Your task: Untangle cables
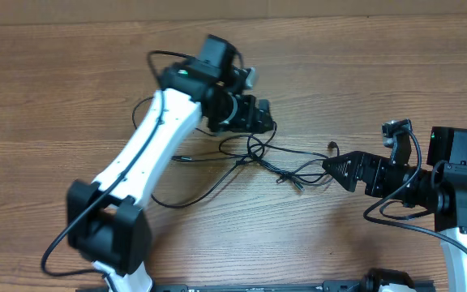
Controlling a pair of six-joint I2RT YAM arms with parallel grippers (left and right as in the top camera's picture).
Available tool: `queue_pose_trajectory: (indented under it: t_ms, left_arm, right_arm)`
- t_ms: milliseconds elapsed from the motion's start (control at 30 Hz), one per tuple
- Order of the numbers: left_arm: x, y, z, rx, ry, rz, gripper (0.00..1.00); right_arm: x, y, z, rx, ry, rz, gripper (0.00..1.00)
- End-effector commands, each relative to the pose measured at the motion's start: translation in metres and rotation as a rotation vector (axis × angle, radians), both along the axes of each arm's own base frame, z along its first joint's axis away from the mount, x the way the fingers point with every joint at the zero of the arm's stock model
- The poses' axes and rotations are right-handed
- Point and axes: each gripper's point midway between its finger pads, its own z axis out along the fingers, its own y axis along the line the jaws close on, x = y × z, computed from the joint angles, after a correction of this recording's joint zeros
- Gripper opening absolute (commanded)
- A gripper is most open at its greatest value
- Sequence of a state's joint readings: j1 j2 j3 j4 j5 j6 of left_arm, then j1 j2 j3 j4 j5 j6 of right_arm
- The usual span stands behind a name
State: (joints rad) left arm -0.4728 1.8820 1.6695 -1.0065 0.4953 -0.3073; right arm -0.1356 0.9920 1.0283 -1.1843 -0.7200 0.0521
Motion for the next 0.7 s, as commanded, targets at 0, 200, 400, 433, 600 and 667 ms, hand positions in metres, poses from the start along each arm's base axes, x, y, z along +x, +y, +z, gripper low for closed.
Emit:
queue_pose_trajectory:
  t_ms: [0, 200, 400, 433, 600, 667]
  left_arm:
    - [-0.007, -0.029, -0.022, 0.026, -0.106, -0.229, 0.89]
    - [-0.004, -0.028, -0.039, 0.230, -0.467, -0.745, 0.99]
    - [-0.013, -0.038, -0.036, 0.162, -0.595, -0.997, 0.94]
    - [-0.021, -0.046, -0.034, 0.101, -0.603, -1.028, 0.90]
    - [-0.048, -0.068, -0.050, -0.045, -0.592, -1.070, 0.78]
    - [-0.056, -0.074, -0.065, -0.048, -0.584, -1.066, 0.68]
  right_arm:
    - [-0.002, -0.001, 0.001, -0.013, -0.001, 0.001, 1.00]
    - [-0.007, 0.000, -0.002, -0.022, 0.008, 0.015, 1.00]
    - [-0.006, -0.004, -0.004, -0.045, 0.009, 0.006, 1.00]
    - [-0.006, -0.005, -0.005, -0.052, 0.010, 0.003, 1.00]
    - [-0.005, -0.005, -0.005, -0.052, 0.008, 0.003, 1.00]
    - [-0.005, -0.005, -0.005, -0.053, 0.006, 0.003, 1.00]
